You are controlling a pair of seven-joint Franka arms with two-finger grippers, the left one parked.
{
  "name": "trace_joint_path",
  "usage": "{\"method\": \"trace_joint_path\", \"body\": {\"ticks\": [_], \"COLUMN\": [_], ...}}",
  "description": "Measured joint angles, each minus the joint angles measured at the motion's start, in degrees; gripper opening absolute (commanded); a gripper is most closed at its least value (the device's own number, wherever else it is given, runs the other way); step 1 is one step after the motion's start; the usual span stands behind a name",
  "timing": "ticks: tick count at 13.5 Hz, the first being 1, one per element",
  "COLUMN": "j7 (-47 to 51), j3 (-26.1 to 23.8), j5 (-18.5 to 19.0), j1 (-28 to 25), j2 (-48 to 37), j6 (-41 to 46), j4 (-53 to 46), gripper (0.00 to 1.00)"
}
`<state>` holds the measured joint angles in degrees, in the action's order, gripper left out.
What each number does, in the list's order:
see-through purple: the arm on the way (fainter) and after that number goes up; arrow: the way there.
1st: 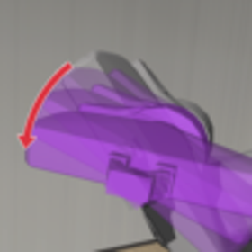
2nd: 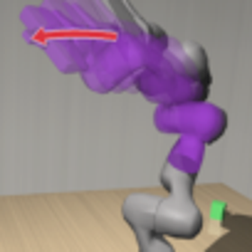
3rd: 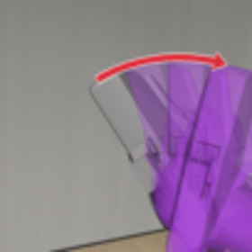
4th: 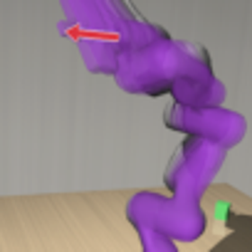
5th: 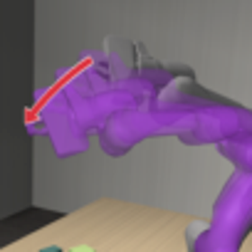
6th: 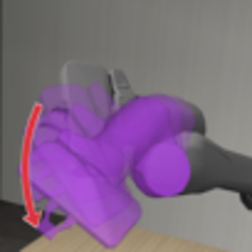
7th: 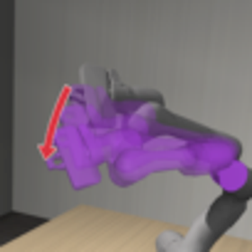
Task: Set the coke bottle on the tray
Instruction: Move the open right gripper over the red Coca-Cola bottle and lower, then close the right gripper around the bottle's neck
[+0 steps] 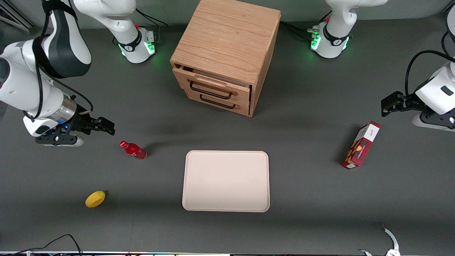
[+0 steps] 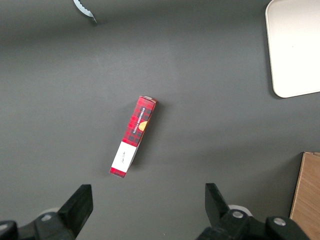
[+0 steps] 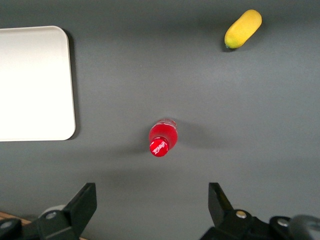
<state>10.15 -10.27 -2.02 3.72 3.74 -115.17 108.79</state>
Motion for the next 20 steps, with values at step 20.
{"method": "trace_joint_path", "body": {"ticks": [20], "j7": [0.01], "j3": [-1.24], "j5": [2.90], "j1": [0.06], "j2": [6.49], "j6": [-20.96], "j4": [12.68], "gripper": [0.91]}}
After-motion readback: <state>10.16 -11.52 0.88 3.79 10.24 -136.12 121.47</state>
